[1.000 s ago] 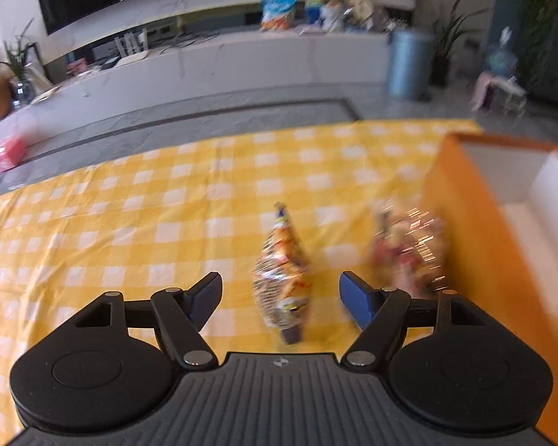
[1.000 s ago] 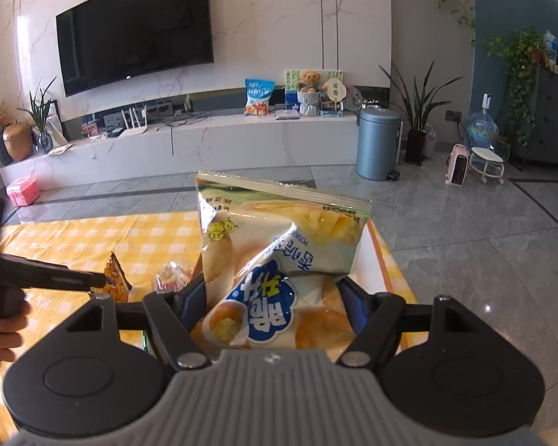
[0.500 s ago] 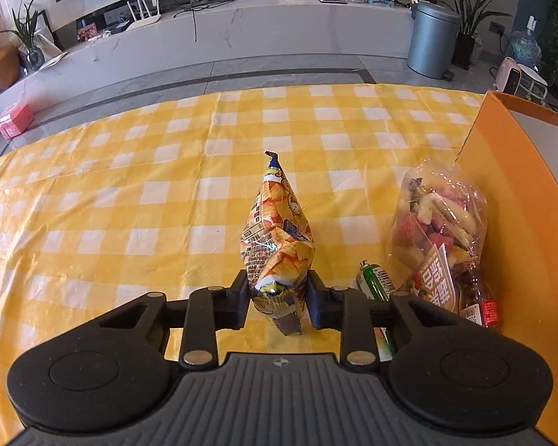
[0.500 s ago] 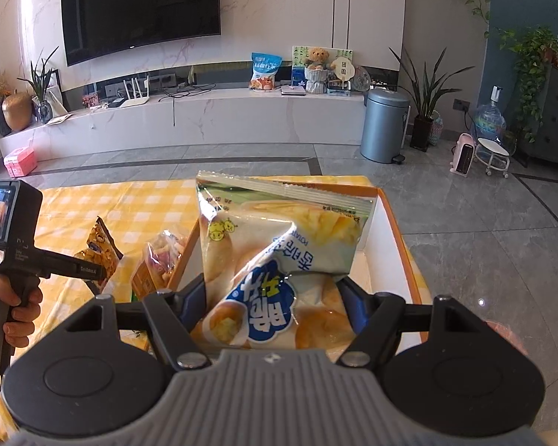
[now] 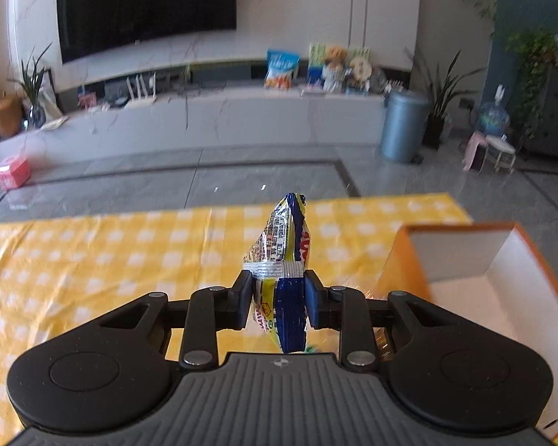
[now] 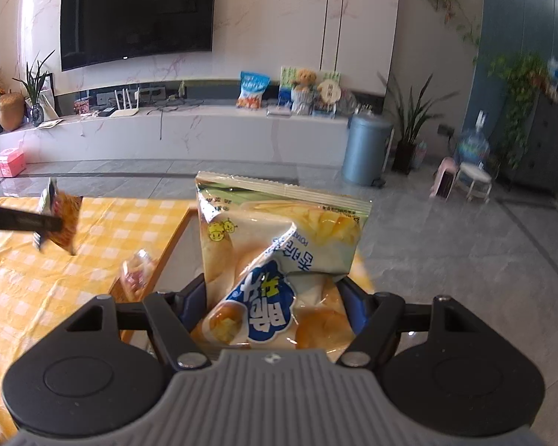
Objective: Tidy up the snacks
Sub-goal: 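Lift the MIMI bag with the left tool and carry it toward the box, then open the right tool to drop the chip bag while the left tool releases the MIMI bag into the box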
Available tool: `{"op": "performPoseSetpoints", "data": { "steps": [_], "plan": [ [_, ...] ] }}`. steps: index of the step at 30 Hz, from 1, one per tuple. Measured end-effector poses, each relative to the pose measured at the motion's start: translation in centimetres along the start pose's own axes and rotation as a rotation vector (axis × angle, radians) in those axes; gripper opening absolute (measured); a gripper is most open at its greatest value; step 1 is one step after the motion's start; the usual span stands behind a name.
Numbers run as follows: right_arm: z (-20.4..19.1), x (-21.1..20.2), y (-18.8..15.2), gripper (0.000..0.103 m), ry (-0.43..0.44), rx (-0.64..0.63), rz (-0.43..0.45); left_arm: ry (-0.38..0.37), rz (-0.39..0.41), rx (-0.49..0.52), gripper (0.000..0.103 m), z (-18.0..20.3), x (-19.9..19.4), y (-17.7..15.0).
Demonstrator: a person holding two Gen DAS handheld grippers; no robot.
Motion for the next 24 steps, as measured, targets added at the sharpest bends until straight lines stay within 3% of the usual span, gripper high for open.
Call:
{"op": "performPoseSetpoints", "data": {
  "steps": [3, 7, 11, 15, 22, 24],
  "plan": [
    [0.7, -0.4, 1.4, 0.071, 0.0, -0.022, 0.015, -0.042, 0.053, 0.01, 0.032, 1.6, -1.8, 1.8],
    [1.7, 1.7, 1.3, 0.071, 0.013, -0.034, -0.044, -0.07, 0.096, 0.075, 0.032, 5.1, -2.5, 3.0],
    [1.9, 6.4, -0.8, 0.071, 0.04, -0.053, -0.188, -0.091, 0.076, 0.132, 0.032, 8.4, -0.9, 3.1],
    [1.6, 10.5, -3.1, 0.071, 0.008, -0.125, -0.292, -0.118, 0.049, 0.159, 0.032, 10.5, 0.6, 2.6],
    [2.9, 15.0, -5.1, 0.071, -0.05, -0.165, -0.391, -0.122, 0.014, 0.179, 0.032, 11.3, 1.9, 1.5],
    [2.4, 15.3, -5.2, 0.078, -0.049, -0.216, -0.384, -0.118, 0.008, 0.177, 0.032, 11.3, 2.1, 1.3]
  ]
}}
Point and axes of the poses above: each gripper's, at about its wrist camera, not at the fingertips, and x roughly the way its jaws point, z to its right, y to its top, the point moved 5 cm from there along x, roughly the way its jaws point, and after that the axes turned 14 degrees about x, right-handed, at the moved point
